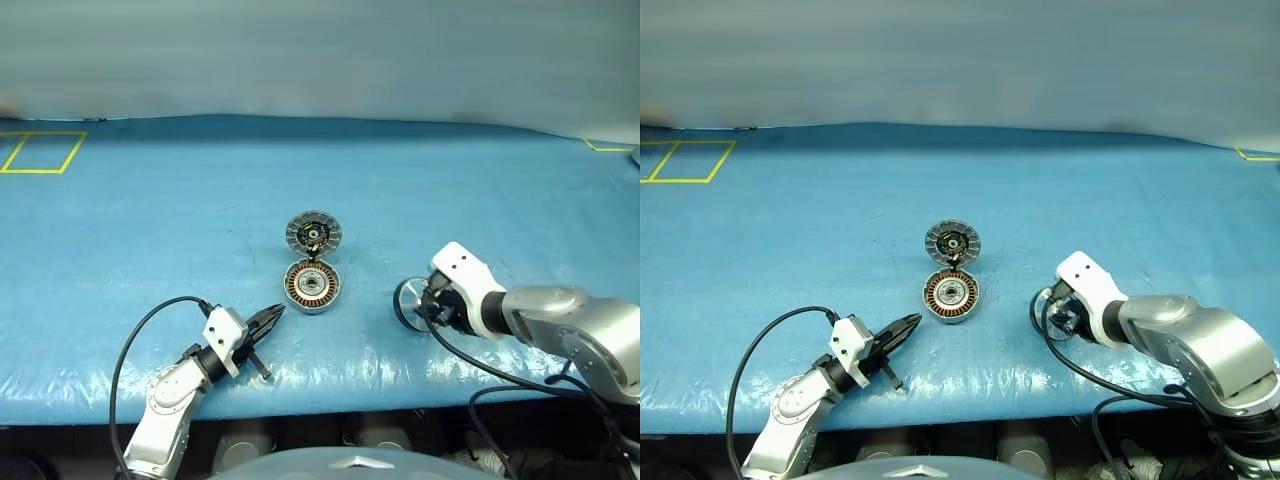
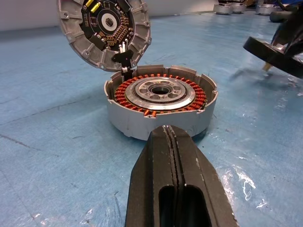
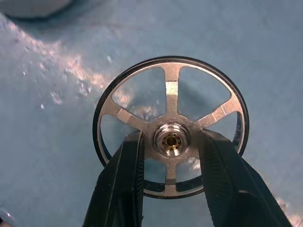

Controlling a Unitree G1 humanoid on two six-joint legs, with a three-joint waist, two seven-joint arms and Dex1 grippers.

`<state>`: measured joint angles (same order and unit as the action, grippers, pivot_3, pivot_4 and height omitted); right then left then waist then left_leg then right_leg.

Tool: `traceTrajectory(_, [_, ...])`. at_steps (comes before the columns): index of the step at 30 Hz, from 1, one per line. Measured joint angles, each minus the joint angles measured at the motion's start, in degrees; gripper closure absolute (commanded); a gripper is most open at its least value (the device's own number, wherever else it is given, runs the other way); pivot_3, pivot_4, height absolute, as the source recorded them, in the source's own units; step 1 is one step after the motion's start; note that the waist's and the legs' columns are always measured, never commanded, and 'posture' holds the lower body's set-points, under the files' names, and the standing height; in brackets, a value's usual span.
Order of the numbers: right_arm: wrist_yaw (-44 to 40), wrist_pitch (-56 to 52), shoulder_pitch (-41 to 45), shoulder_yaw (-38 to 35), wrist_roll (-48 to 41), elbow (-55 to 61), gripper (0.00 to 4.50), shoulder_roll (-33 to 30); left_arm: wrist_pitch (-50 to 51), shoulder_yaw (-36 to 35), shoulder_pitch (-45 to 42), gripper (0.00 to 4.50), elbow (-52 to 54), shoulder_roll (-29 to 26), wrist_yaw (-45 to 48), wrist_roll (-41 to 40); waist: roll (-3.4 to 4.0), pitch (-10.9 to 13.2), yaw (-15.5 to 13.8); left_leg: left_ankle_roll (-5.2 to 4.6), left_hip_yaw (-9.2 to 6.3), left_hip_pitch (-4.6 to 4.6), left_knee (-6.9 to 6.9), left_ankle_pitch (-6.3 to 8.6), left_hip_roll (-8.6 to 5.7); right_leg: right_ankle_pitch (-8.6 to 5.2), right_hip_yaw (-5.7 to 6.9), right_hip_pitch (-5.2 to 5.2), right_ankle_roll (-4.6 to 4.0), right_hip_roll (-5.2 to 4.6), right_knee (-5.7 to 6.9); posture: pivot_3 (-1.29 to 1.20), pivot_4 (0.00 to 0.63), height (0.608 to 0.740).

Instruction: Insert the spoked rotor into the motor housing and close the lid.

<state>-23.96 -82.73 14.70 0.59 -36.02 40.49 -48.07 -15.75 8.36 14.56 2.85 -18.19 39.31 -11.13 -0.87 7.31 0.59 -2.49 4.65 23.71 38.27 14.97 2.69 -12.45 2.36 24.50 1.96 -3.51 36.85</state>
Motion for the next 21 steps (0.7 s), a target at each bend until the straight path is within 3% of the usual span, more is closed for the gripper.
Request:
traceTrajectory(13, [4.6, 4.1, 15.4, 15.3, 4.8, -5.0, 3.19, 16.3, -0.9, 0.0, -0.7, 4.50, -0.1, 0.4, 0.0, -0.6, 0.01, 0.0, 0.1, -0.03, 0.00, 0.05, 0.00, 0.02, -0.03, 0.15, 0.00, 0.02, -0.23, -0.03, 0.02, 0.00, 0.150, 0.740])
traceTrajectory(21, [3.5, 7.8, 18.5, 21.3, 8.7, -10.2, 3.19, 19.1, -0.9, 0.0, 0.9, 4.50, -0.1, 0.3, -0.5, -0.6, 0.03, 0.0, 0.1, -0.04, -0.01, 0.06, -0.01, 0.02, -0.03, 0.16, 0.03, 0.02, -0.22, -0.03, 0.02, 0.00, 0.150, 0.740])
